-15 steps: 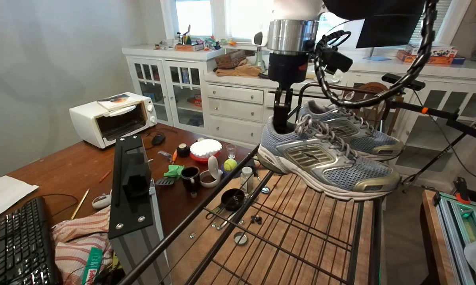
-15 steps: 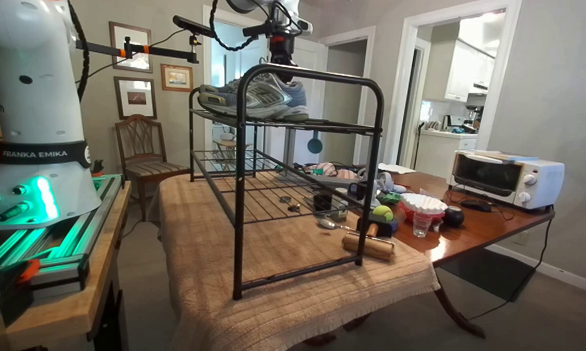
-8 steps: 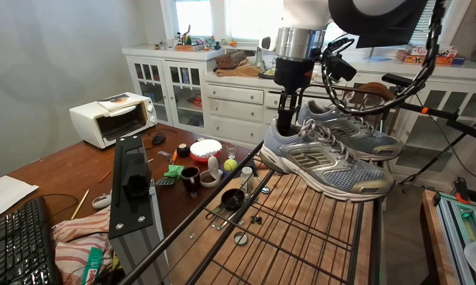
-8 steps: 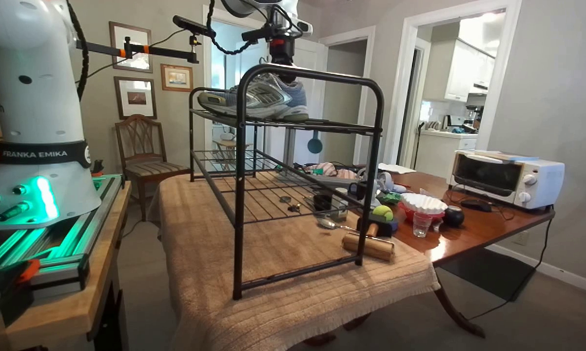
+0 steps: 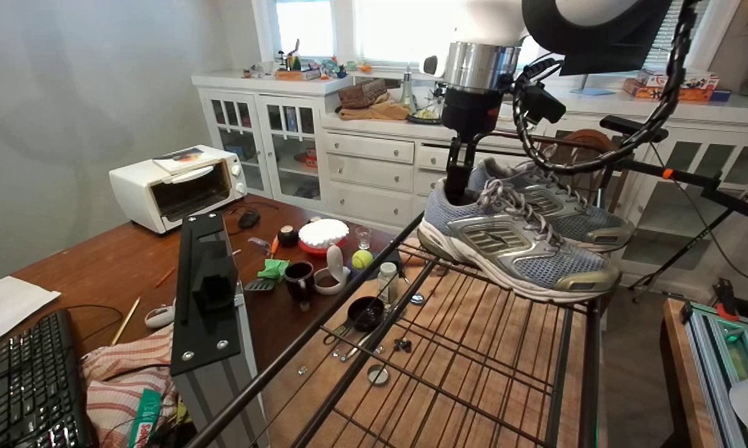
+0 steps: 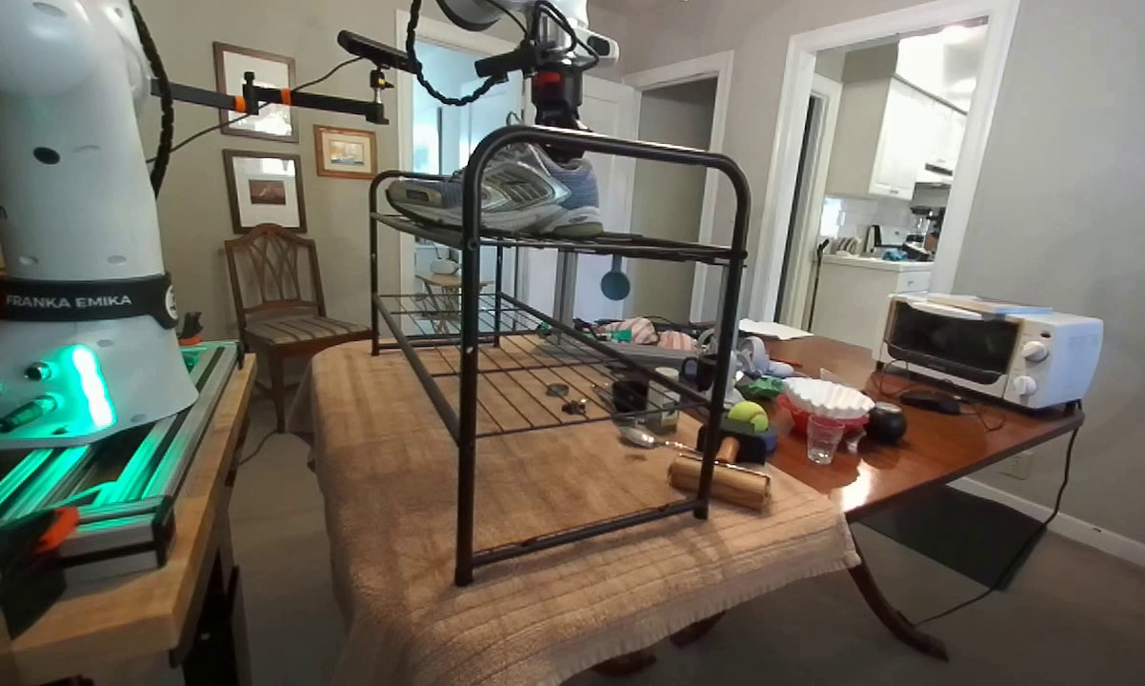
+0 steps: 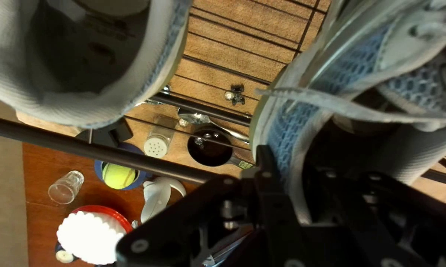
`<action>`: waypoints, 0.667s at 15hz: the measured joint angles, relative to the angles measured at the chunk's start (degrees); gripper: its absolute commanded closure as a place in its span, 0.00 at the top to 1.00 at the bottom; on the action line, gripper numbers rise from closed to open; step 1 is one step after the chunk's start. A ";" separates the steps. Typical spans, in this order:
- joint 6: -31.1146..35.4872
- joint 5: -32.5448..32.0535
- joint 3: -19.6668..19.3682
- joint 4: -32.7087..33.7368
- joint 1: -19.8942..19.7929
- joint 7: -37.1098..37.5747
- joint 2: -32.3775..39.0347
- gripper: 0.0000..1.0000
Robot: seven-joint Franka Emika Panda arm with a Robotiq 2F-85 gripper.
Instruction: Shift the sneakers to the right side of the shoe rack
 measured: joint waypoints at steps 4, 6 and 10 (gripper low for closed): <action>0.20 -0.01 -0.33 -0.04 -0.03 -0.13 -0.43 0.66; 0.72 0.18 -0.32 -0.05 0.01 -0.07 -1.21 0.81; 0.89 1.34 0.11 -0.06 0.32 1.33 -3.92 1.00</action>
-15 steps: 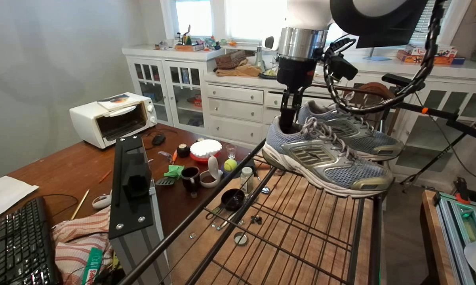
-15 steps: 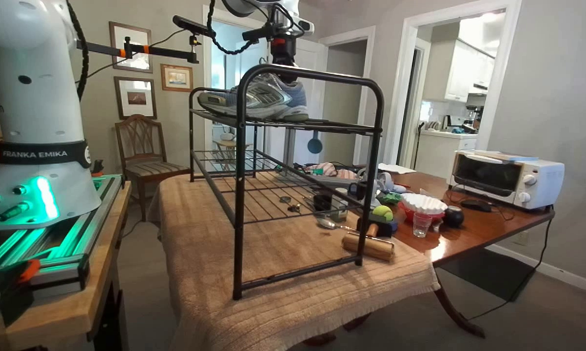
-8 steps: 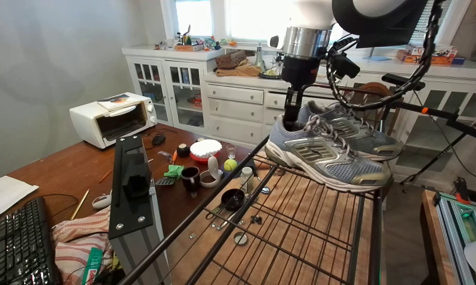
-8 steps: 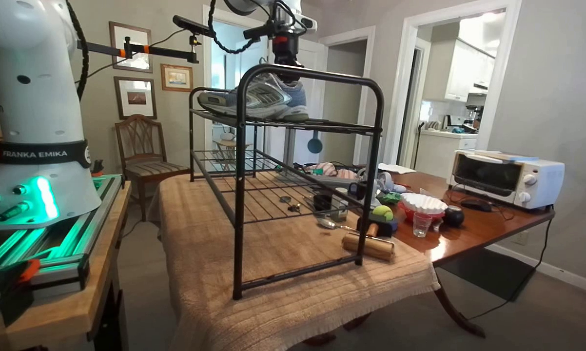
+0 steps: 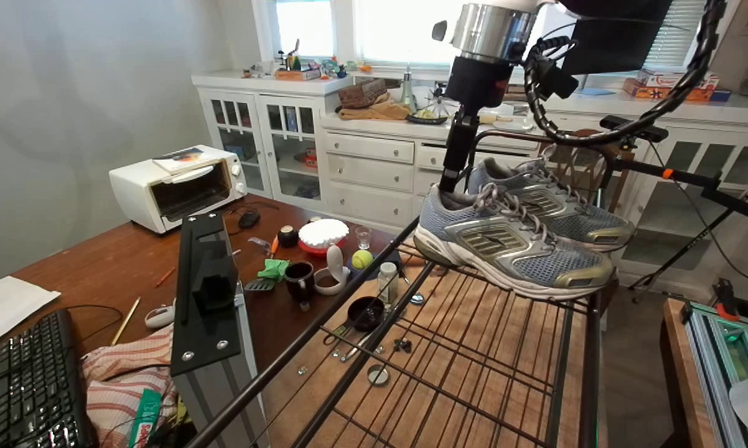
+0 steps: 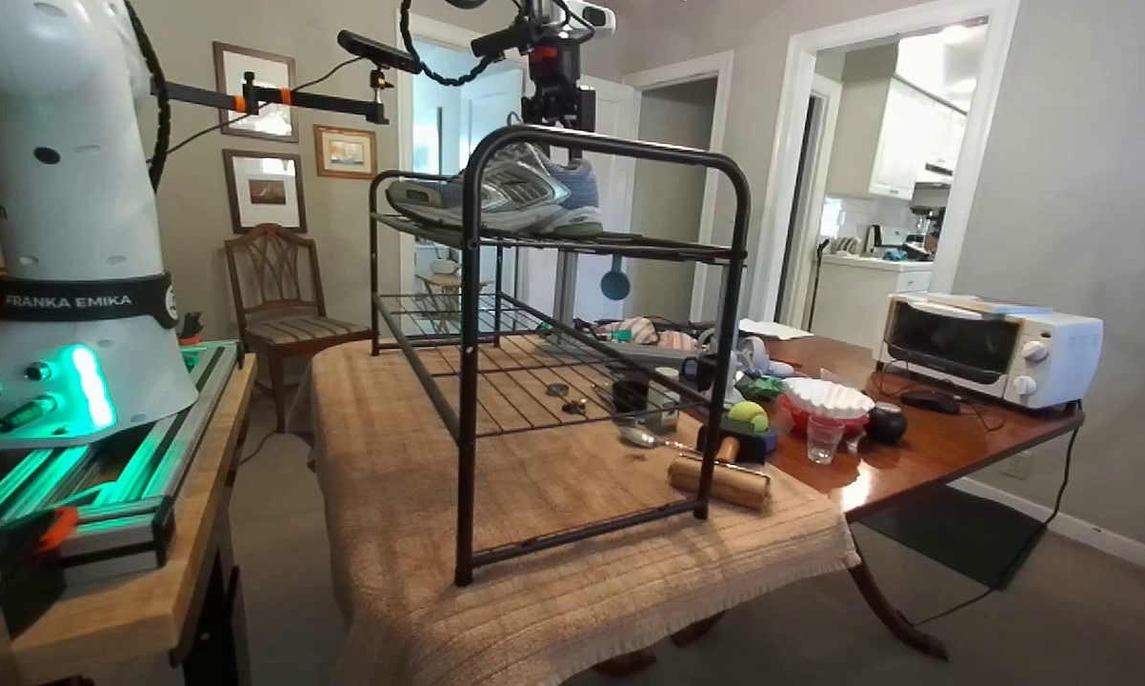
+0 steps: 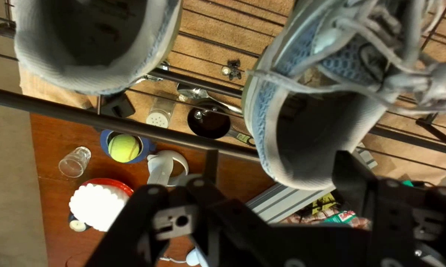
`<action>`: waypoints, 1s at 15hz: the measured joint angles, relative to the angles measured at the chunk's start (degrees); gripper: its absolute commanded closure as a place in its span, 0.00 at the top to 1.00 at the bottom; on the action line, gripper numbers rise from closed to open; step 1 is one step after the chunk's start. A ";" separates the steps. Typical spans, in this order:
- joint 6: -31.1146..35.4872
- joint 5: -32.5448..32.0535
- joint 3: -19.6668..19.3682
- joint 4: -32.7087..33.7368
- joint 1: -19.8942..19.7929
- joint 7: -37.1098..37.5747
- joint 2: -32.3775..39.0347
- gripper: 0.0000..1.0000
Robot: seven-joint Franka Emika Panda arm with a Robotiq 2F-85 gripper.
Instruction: Shift the sneakers to the right side of the shoe rack
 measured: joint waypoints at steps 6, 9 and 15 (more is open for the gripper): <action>-0.11 -1.08 2.87 -1.03 0.22 10.47 -5.68 1.00; -0.29 -1.90 4.51 -2.90 0.25 14.10 -9.23 1.00; -1.82 -2.83 6.22 -6.05 0.23 18.30 -14.58 1.00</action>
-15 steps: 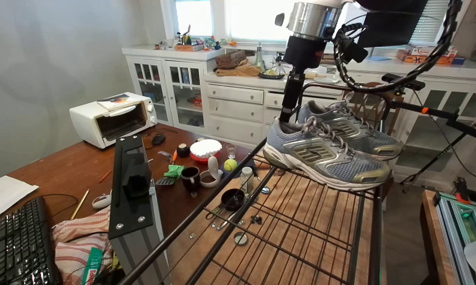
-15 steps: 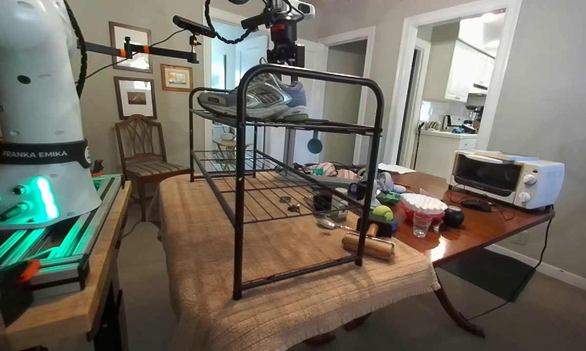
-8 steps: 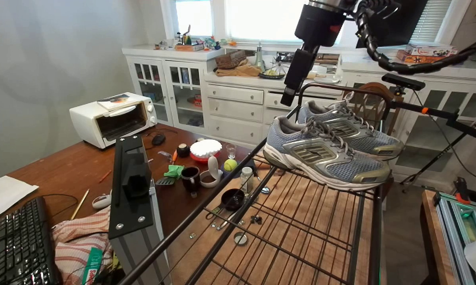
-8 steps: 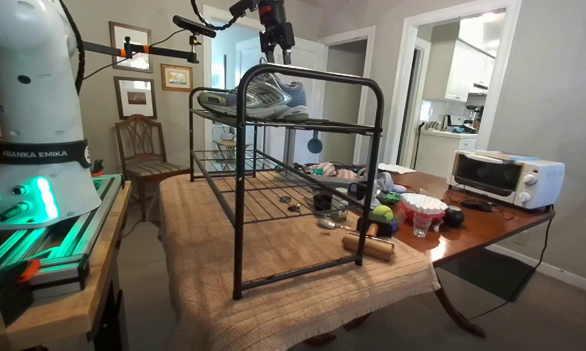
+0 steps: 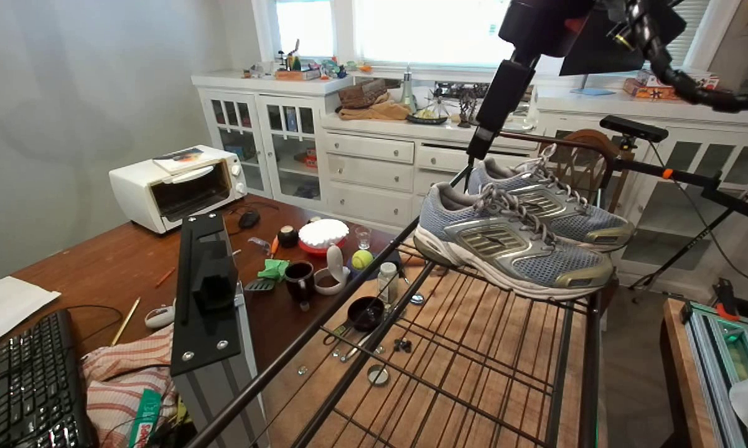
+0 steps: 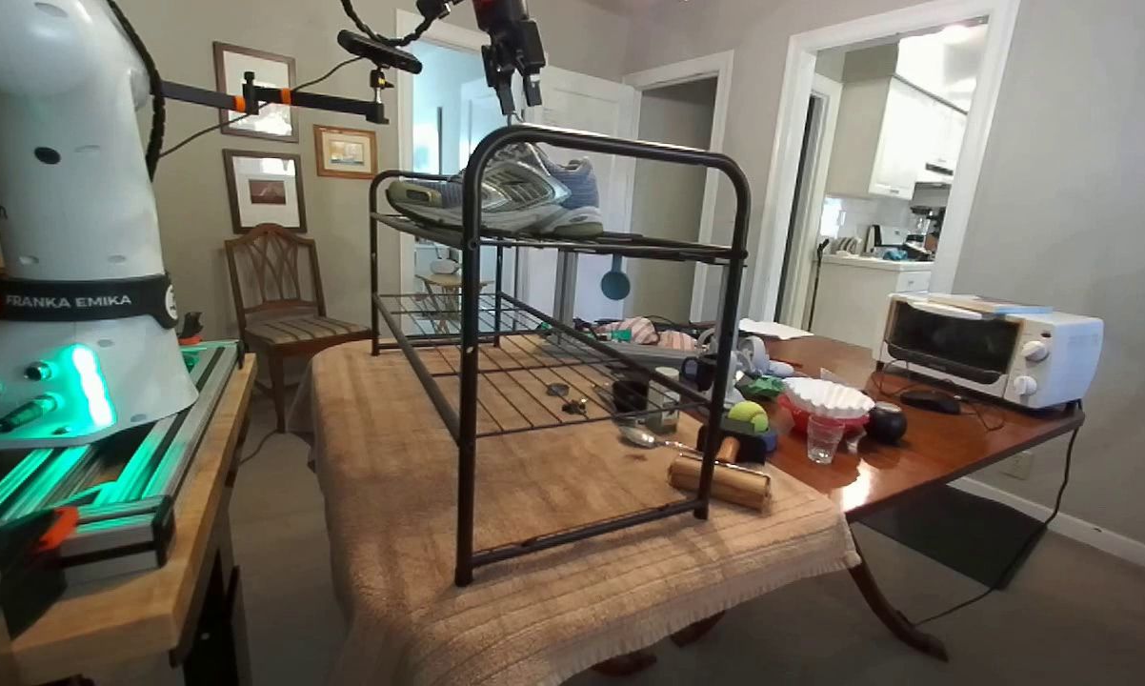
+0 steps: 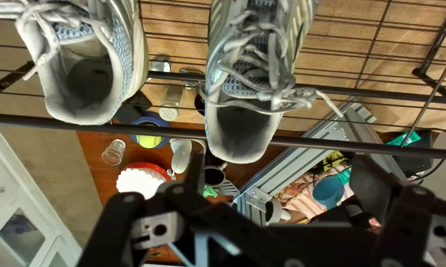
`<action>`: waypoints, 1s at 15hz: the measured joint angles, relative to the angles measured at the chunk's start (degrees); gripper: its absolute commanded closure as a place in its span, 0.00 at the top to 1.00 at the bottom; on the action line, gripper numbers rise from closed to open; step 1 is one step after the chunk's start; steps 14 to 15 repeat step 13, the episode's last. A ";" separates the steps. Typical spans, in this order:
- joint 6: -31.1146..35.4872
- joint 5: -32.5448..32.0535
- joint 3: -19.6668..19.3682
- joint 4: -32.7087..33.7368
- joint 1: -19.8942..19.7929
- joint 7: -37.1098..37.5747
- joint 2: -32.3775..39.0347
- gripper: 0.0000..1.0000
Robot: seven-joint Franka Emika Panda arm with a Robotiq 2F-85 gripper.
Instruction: Shift the sneakers to the right side of the shoe rack
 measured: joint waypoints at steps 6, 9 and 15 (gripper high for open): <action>-3.41 -0.58 0.00 -2.26 -0.37 0.25 -5.35 1.00; -3.58 -0.76 -0.15 -3.48 -0.96 0.41 -7.87 1.00; -3.59 -0.82 -0.16 -4.18 -1.11 0.51 -8.80 1.00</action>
